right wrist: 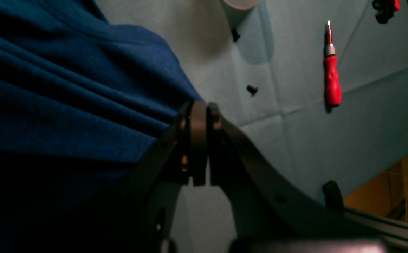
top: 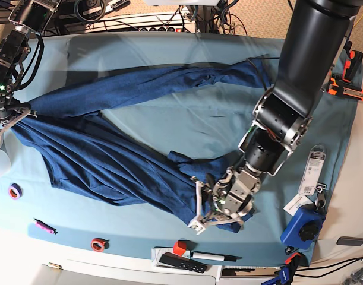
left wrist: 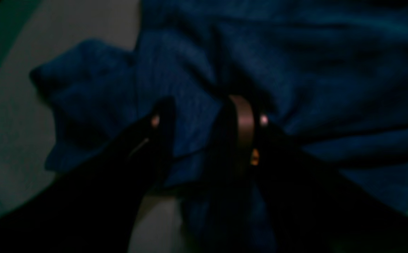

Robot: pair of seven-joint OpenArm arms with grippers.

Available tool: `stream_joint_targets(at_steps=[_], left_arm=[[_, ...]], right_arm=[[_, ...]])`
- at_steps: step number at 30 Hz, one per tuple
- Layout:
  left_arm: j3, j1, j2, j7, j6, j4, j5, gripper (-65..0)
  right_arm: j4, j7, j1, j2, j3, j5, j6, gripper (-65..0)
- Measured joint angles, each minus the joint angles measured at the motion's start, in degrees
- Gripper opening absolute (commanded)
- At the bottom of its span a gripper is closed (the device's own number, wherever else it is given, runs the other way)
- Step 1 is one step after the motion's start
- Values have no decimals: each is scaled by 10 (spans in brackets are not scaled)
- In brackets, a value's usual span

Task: Layout the t-shirt on the table in an organized manner, then fold the t-shirt properly
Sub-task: 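Release the sleeve and lower the left gripper onto the shirt hem, then grasp the hem fabric with the left gripper and pull it flat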

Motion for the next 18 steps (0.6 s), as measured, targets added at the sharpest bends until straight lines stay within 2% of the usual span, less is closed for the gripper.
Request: stream_joint_targets(at_steps=[2, 5, 8, 13, 15, 18], left_arm=[[0, 2, 1, -5, 0, 0, 0, -449], [0, 9, 0, -18, 0, 1, 1, -639], [0, 12, 0, -28, 1, 1, 0, -650], [0, 8, -3, -25, 7, 17, 41, -650], [0, 8, -11, -9, 23, 40, 44, -650], [0, 8, -30, 42, 23, 86, 36, -650]], right_arm=[[0, 0, 0, 0, 0, 0, 0, -650], [0, 0, 0, 0, 0, 0, 0, -650], [0, 0, 0, 0, 0, 0, 0, -650], [0, 0, 0, 0, 0, 0, 0, -650], [0, 0, 0, 0, 0, 0, 0, -650], [0, 0, 0, 0, 0, 0, 0, -650]])
